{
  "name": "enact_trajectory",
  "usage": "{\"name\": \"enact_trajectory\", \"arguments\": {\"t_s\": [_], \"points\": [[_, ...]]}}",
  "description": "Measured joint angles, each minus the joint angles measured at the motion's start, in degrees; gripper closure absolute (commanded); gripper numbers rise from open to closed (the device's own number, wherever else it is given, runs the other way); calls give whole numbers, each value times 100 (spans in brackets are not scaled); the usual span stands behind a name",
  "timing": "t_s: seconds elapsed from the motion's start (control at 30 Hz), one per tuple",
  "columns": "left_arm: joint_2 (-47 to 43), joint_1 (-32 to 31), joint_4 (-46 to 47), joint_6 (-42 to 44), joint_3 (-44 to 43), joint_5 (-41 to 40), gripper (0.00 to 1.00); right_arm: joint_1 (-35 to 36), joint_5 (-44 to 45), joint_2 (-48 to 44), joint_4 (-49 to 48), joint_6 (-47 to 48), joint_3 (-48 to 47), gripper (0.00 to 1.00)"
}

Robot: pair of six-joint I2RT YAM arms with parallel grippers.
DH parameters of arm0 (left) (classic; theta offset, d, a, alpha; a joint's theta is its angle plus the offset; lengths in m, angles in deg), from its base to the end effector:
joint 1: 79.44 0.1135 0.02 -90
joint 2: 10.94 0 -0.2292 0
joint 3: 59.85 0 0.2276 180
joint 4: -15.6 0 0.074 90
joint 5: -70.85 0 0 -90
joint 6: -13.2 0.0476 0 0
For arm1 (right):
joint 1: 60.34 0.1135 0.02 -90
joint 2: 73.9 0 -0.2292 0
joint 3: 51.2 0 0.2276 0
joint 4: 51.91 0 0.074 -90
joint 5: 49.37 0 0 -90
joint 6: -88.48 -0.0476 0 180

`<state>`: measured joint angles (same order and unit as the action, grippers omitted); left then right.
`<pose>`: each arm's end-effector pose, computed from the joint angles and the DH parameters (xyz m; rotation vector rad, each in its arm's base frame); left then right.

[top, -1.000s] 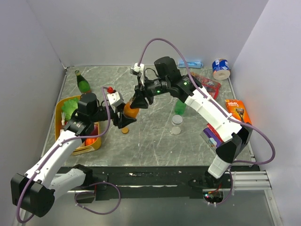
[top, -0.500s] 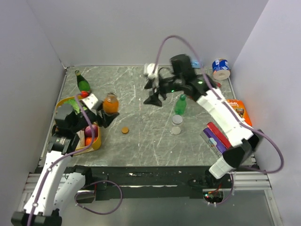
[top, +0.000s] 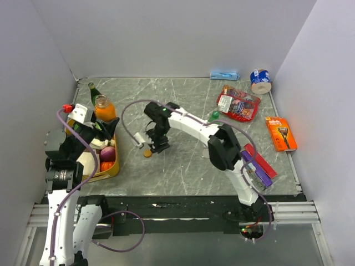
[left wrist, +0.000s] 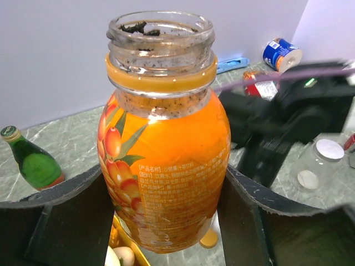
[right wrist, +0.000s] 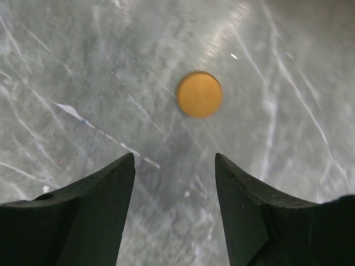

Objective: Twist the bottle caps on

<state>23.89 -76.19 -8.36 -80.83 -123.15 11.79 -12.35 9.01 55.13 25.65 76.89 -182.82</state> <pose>0.1476 -0.0161 0.3619 0.3421 1.4782 -0.4130 0.2635 0.3298 0.1912 -2.4351 1.1180 0.6390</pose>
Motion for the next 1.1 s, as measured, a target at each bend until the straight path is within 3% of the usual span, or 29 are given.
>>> {"name": "enact_trajectory", "arguments": {"t_s": [0.2,1.1], "points": [[-133,85,-184,-35,-4,39,99,219,229,625,118,420,-807,34],[-444,98,-463,-138,203,181,99,533,442,1270,-15,201,-1123,43]]}}
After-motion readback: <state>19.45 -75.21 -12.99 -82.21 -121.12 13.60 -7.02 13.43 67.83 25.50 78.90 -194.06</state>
